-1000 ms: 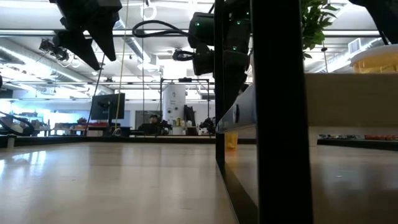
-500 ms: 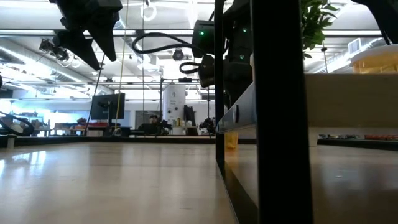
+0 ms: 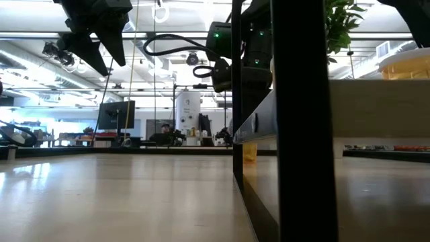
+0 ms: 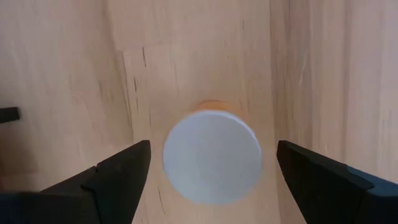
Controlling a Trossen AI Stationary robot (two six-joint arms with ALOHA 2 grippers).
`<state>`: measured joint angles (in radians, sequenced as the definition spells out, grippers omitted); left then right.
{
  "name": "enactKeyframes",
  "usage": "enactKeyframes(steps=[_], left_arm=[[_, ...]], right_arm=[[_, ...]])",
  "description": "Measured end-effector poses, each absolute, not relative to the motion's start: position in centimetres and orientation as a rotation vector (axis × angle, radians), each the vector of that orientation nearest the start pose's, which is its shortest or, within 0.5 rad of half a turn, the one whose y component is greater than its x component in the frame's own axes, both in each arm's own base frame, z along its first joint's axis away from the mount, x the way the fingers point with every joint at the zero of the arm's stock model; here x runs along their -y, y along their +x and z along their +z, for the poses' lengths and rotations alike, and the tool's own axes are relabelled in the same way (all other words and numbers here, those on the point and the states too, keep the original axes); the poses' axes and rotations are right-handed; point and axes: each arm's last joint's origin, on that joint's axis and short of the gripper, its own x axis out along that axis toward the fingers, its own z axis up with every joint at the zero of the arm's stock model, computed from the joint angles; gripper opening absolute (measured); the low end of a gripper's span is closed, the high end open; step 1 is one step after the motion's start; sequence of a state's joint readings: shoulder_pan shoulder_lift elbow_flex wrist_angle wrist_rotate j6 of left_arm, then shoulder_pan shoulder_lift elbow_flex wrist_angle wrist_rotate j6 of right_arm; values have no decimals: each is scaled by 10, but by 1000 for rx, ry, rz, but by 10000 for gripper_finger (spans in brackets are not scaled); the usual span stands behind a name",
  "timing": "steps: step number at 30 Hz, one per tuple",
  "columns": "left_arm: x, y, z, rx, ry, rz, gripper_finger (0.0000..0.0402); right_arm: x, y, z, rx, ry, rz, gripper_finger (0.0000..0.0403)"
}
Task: Pick and place medicine bottles onto shelf by color
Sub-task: Put the orange pill bottle on the shelf aligned with the other orange pill bottles
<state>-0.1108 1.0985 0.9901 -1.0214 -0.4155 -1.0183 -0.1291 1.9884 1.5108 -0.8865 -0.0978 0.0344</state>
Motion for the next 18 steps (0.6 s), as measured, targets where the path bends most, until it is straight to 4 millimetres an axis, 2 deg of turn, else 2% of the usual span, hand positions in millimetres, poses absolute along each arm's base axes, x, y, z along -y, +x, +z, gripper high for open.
enactKeyframes(steps=[18], left_arm=[[9,190,287,-825,-617,794,297]], right_arm=[[47,391,192,-1336,180,-48,231]])
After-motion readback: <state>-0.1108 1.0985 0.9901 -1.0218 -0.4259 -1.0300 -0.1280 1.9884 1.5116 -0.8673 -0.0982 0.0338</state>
